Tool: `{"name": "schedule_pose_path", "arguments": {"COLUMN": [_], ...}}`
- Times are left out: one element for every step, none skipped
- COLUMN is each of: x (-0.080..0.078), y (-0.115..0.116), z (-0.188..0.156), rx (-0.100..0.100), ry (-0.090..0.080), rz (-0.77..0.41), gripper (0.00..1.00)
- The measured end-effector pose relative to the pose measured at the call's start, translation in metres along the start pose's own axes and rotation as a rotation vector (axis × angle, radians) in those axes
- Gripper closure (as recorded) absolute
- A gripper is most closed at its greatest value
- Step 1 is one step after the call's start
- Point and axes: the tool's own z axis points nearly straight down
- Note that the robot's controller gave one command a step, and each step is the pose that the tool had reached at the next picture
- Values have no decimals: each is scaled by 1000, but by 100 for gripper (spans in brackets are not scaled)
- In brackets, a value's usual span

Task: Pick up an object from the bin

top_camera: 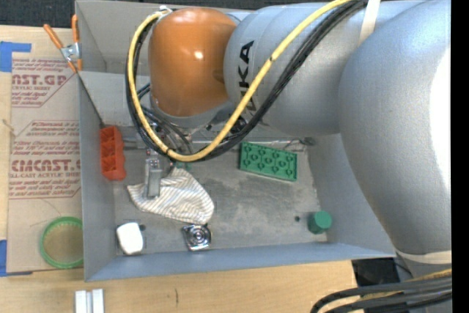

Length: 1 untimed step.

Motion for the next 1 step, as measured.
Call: {"name": "schedule_pose_path", "arguments": {"x": [-2], "y": [-1], "z": [-5], "rx": [-2], "ry": [-7], "rz": [2], "gripper": [0]}}
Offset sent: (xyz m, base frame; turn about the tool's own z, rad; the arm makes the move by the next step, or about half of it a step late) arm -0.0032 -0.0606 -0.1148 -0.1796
